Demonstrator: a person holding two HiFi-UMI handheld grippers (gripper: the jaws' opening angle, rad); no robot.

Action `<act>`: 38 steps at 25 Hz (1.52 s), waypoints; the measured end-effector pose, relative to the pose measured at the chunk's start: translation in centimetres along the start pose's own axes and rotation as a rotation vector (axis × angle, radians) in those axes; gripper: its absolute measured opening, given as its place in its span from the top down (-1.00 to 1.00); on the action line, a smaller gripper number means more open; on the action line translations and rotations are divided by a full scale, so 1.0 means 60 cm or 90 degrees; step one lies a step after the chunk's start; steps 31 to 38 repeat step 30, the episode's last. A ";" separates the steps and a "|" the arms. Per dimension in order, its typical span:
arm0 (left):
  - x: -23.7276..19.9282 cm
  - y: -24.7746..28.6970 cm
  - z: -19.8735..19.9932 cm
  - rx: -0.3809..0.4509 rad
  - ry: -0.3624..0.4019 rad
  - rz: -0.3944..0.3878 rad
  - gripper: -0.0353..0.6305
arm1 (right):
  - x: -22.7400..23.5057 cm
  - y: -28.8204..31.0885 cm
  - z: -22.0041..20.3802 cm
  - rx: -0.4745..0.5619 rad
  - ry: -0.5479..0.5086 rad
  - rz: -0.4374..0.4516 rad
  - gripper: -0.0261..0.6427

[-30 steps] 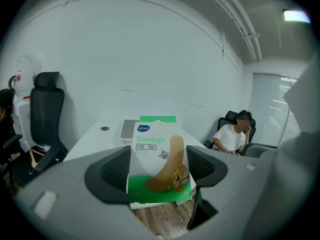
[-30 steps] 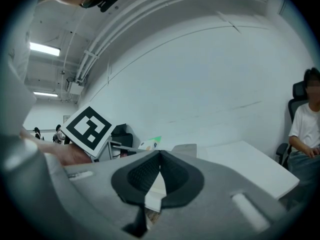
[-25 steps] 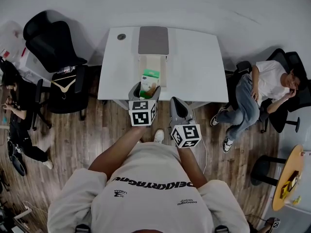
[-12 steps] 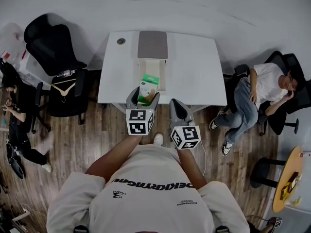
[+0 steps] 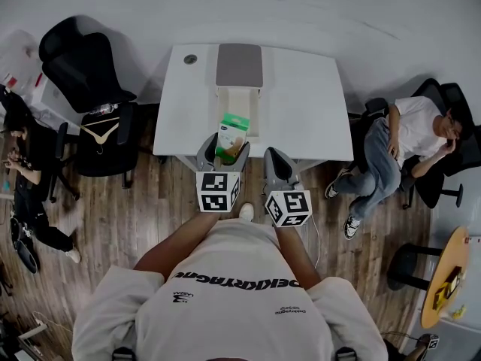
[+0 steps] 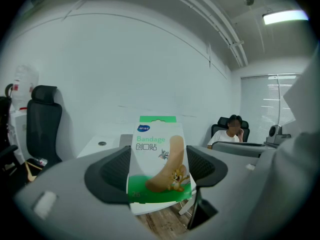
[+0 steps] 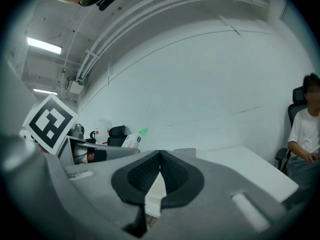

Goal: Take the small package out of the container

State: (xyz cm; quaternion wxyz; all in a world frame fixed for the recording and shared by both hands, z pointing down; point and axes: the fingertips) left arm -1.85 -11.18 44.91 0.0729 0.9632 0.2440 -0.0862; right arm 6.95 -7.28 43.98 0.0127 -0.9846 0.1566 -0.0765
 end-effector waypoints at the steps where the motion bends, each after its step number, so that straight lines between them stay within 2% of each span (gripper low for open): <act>1: 0.001 -0.002 -0.001 -0.001 0.001 -0.001 -0.18 | 0.001 0.000 0.001 0.001 0.000 -0.001 0.93; 38: 0.000 0.002 0.004 0.028 0.039 0.005 -0.18 | 0.022 0.018 0.007 0.011 -0.007 -0.005 0.93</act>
Point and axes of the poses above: the fingertips, and each gripper's own axes: y forward along the fingers, x to its right, z out of its top, and after that the axes turned 10 degrees about x, right-handed
